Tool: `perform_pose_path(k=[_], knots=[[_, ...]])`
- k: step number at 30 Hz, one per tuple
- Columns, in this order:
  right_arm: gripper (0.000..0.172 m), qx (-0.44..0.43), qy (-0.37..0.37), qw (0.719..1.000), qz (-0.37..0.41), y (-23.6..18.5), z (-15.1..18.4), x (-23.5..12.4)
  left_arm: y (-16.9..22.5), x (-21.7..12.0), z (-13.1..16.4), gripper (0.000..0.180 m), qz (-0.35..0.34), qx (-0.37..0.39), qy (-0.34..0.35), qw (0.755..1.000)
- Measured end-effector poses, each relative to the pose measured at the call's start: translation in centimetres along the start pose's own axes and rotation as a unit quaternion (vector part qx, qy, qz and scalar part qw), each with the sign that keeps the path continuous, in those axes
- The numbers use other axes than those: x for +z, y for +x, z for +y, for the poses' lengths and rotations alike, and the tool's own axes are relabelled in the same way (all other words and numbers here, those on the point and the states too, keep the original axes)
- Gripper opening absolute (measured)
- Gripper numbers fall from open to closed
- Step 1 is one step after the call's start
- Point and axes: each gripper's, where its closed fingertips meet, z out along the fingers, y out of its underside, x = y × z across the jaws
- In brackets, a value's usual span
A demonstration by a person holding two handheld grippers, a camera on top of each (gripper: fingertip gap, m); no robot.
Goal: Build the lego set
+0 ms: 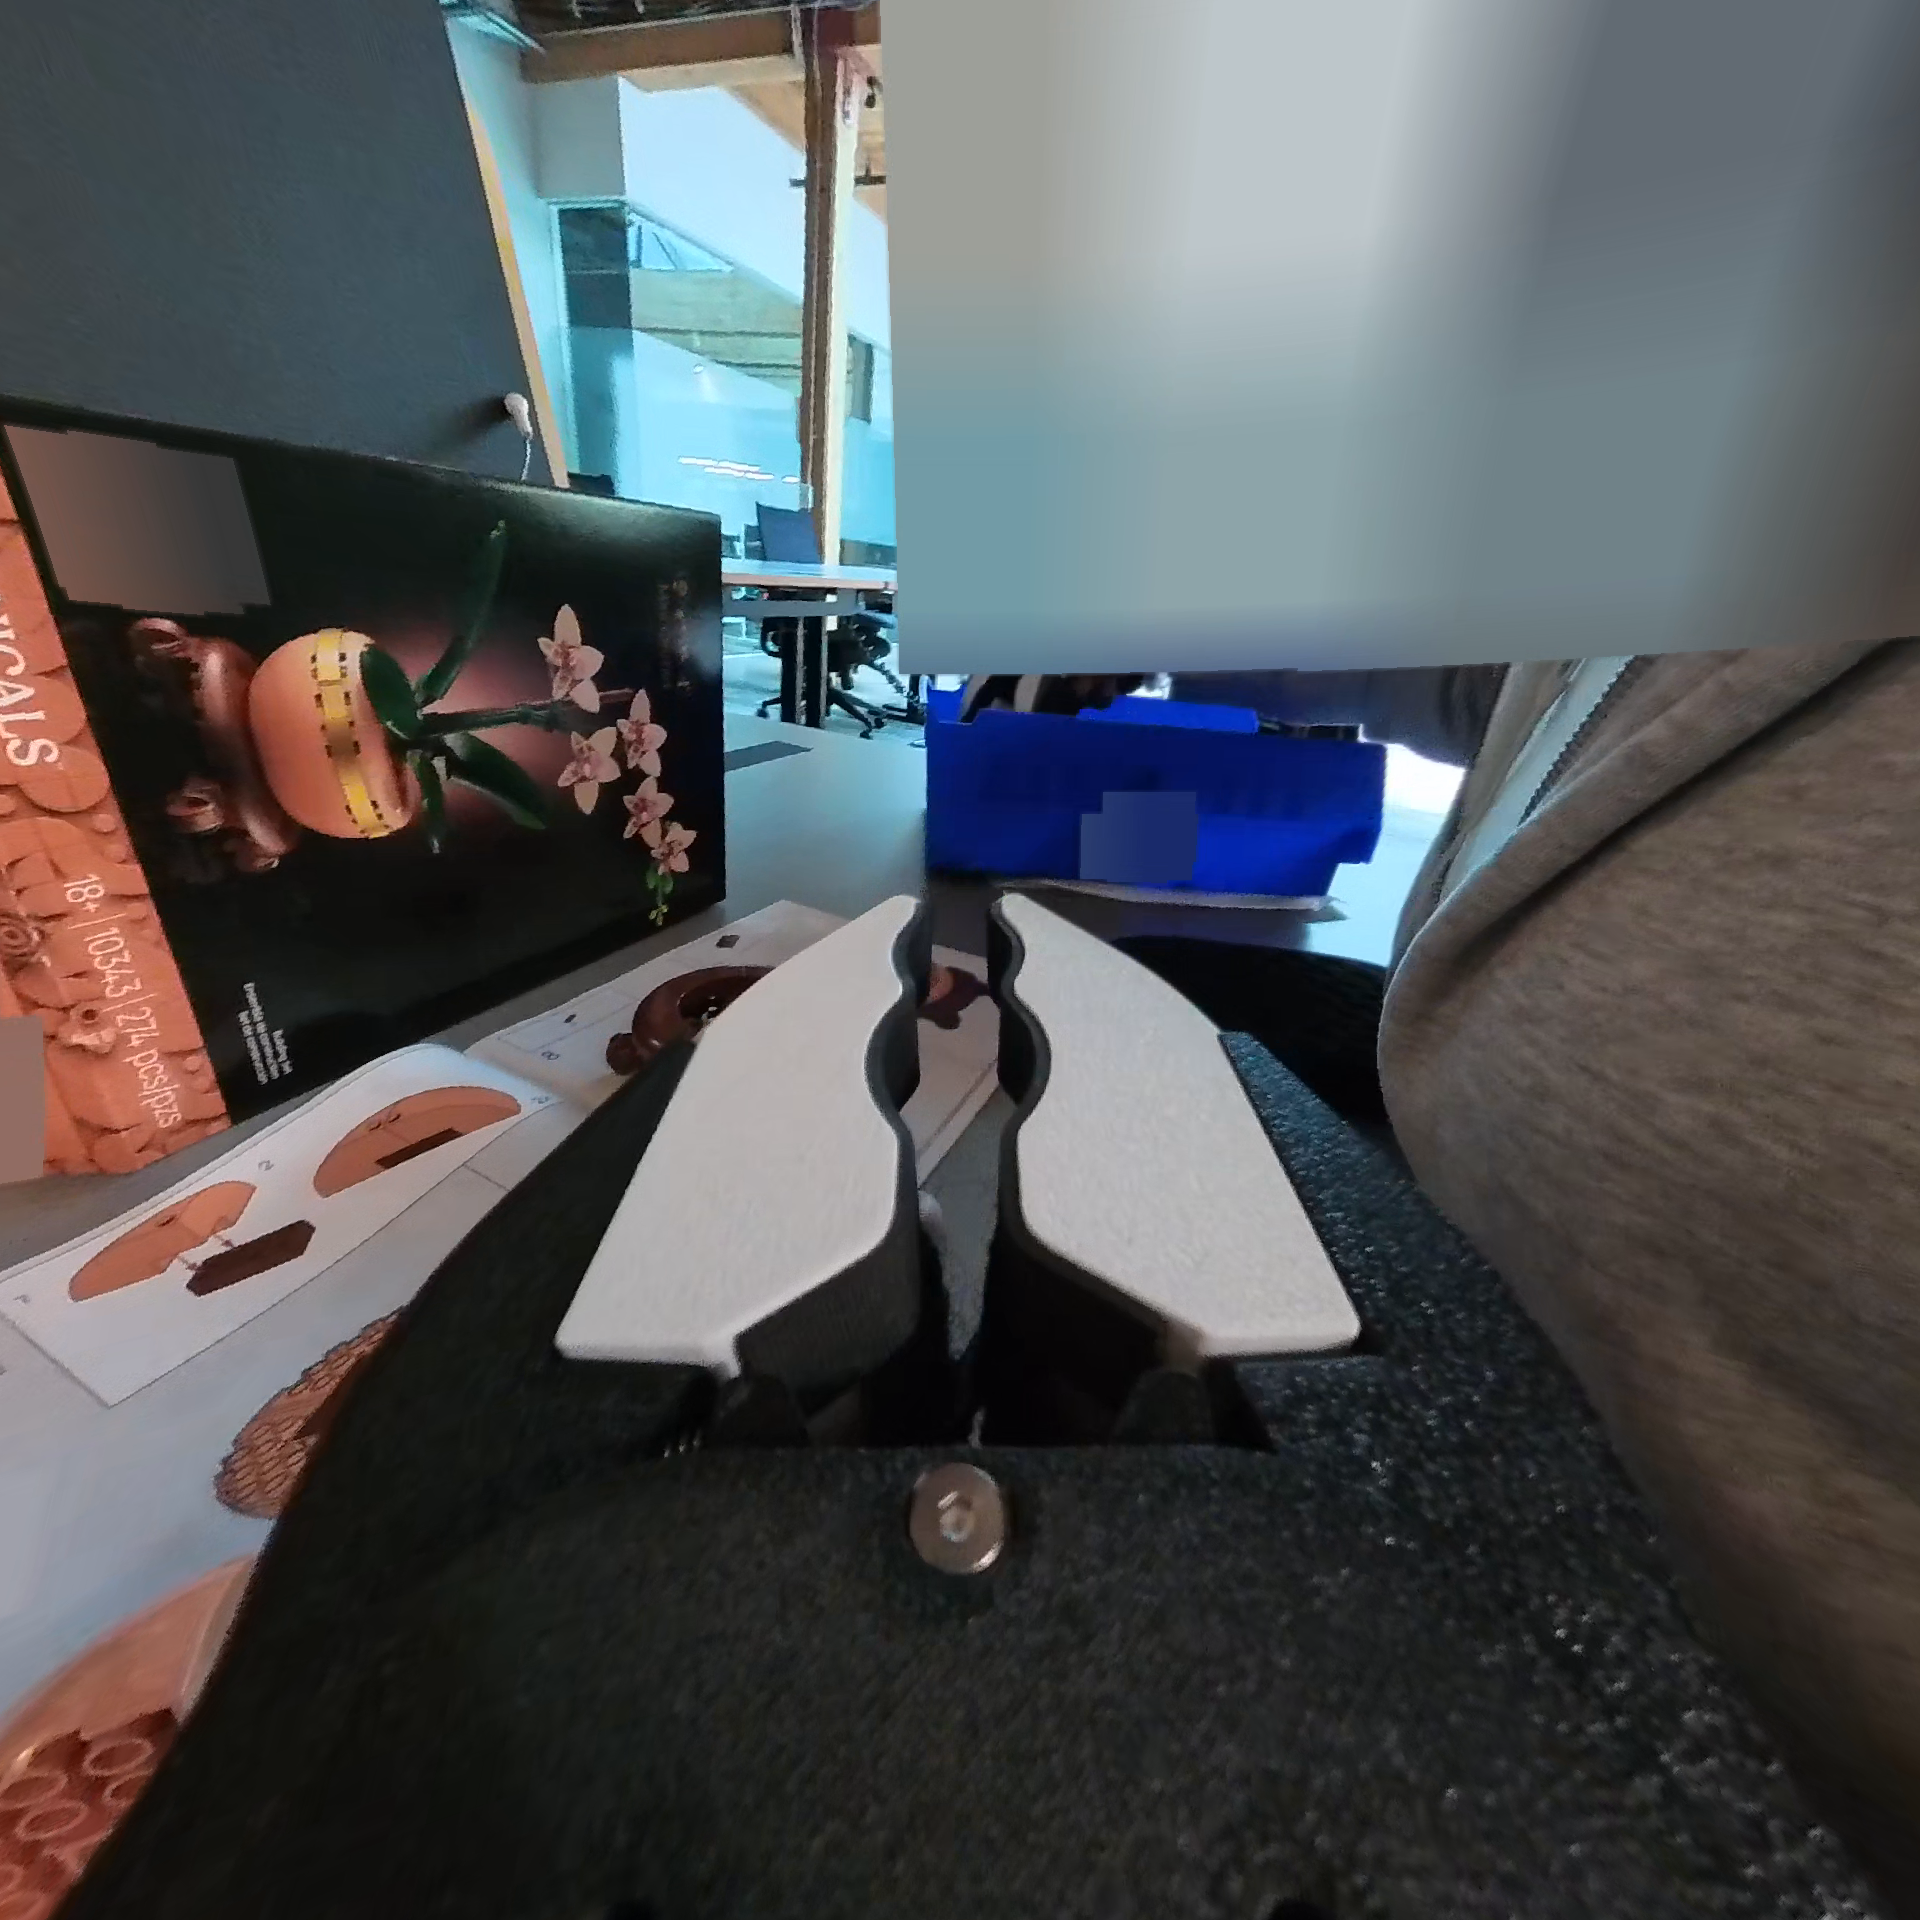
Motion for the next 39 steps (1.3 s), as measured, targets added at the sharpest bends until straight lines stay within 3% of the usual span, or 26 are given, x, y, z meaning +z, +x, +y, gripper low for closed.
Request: perform_pose_path(k=[5,9,13,17,21,24,29,32,39], knots=[[0.054,-0.041,-0.029,0.999,-0.007,-0.5,0.5,1.6,-0.2,-0.1,-0.1,0.010,-0.004,-0.002,0.006,1.000],[0.053,-0.032,-0.003,0.999,0.030,-0.9,-0.7,-1.2,0.0,-0.1,-0.2,0.010,0.002,-0.001,0.008,1.000],[0.053,-0.061,0.101,0.991,0.055,-5.9,-6.9,-7.3,0.0,-0.3,-0.4,0.010,0.000,0.004,0.018,1.000],[0.052,-0.146,0.252,0.956,-0.038,-18.5,-16.6,-10.7,0.6,-0.6,-1.0,0.010,0.015,0.018,0.040,0.999],[0.053,-0.240,0.292,0.912,-0.161,-31.6,-24.7,-6.8,1.3,-0.9,-1.3,0.010,0.034,0.038,0.055,0.997],[0.053,-0.310,0.253,0.901,-0.169,-36.9,-29.5,-0.9,1.7,-0.7,-1.1,0.011,0.037,0.055,0.045,0.997],[0.053,-0.388,0.188,0.887,-0.165,-39.9,-34.4,6.7,2.0,-0.3,-0.6,0.013,0.034,0.074,0.029,0.996],[0.053,-0.398,0.175,0.887,-0.155,-39.9,-36.4,8.4,1.8,-0.5,-0.8,0.014,0.033,0.066,0.036,0.997],[0.054,-0.424,0.155,0.870,-0.198,-41.7,-37.6,10.3,1.6,-0.6,-1.0,0.015,0.032,0.055,0.045,0.997]])
